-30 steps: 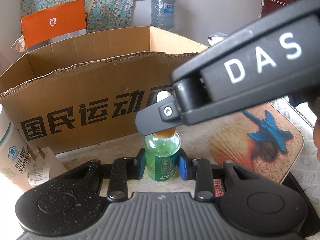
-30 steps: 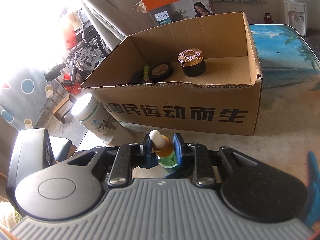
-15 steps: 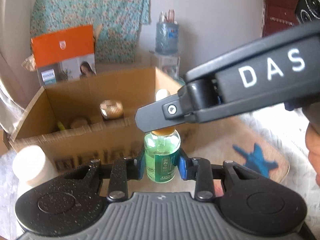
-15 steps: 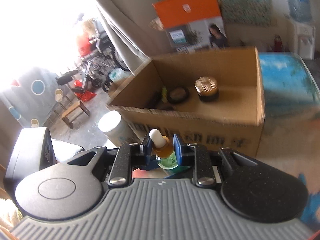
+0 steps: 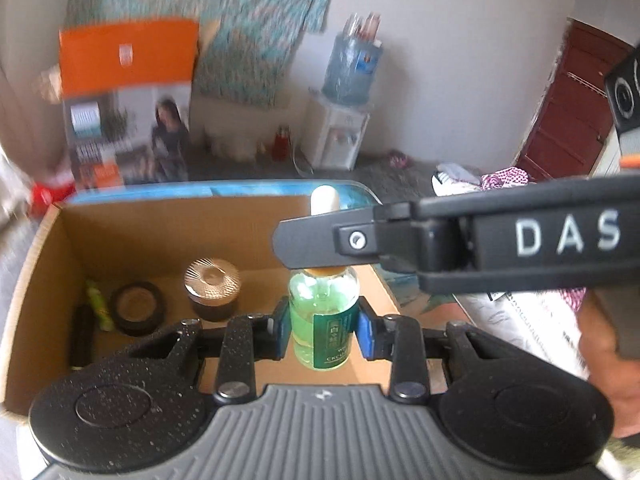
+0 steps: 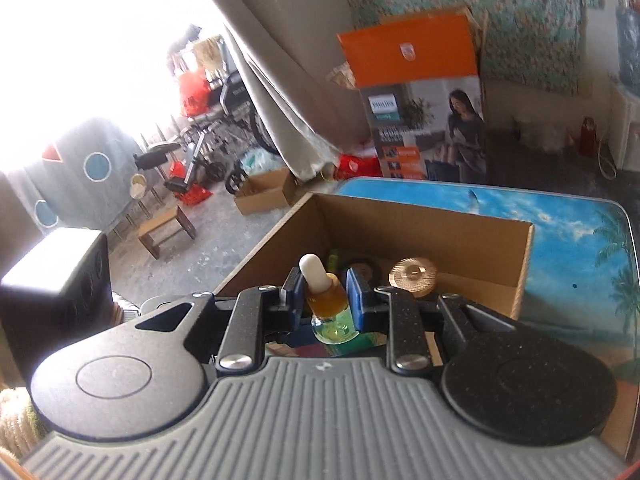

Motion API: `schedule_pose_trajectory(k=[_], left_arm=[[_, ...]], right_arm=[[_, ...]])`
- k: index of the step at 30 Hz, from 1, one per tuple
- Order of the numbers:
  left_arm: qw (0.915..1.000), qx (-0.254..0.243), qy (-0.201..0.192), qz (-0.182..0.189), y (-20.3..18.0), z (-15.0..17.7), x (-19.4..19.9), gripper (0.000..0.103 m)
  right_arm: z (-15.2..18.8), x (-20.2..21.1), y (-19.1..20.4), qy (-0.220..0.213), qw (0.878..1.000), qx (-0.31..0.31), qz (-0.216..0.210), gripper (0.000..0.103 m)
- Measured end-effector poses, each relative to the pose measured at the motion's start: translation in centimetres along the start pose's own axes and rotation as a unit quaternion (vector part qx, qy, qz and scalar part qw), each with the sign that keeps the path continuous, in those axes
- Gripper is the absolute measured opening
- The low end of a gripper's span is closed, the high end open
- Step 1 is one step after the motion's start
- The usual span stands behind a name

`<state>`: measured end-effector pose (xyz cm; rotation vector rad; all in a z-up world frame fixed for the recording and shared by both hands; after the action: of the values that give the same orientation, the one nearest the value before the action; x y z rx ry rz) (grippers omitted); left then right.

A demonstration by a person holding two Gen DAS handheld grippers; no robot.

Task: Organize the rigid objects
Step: 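Carry the green dropper bottle with the right gripper over the box, then lower the bottle into the box and open the right gripper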

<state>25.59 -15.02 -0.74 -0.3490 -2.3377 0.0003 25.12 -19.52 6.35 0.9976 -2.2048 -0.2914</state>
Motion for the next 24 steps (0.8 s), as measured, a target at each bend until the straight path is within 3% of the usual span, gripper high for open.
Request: schedule_pose_trajectory(k=[3, 10, 18, 24], left_arm=[[0.9988, 0.022, 0.044, 0.008, 0.1, -0.7, -3.8, 0.033], [0.9953, 0.038, 0.089, -0.007, 0.7, -2.3, -10.3, 0.033], [0.9903, 0.052, 0.128, -0.010, 1.4, -2.2, -13.7, 0.040], [0.9888, 0.059, 0.137, -0.004, 1.5, -2.1, -13.9, 0.048]], right_arm=[[-1.2, -1.8, -4.0, 0.023, 0.999, -0.030, 0.004, 0.022], [-0.8, -6.2, -11.2, 0.062, 0.996, -0.057, 0.025, 0.021], [0.2, -10.0, -16.3, 0.088, 0.992, -0.075, 0.042, 0.021], [-0.3, -11.2, -16.8, 0.095, 0.993, -0.045, 0.056, 0.022]])
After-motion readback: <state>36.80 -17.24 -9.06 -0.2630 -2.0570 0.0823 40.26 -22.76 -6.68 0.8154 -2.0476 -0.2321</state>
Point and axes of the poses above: each gripper's, at about its wrist camera, not at the fingertips, and x roughly against the way its jaws point, y to its left, z to its underside, the point moved 9 cm from there along -x, roughly the way its jaws point, and after that the axes turned 12 degrees about -z, right-handed, at the moved point
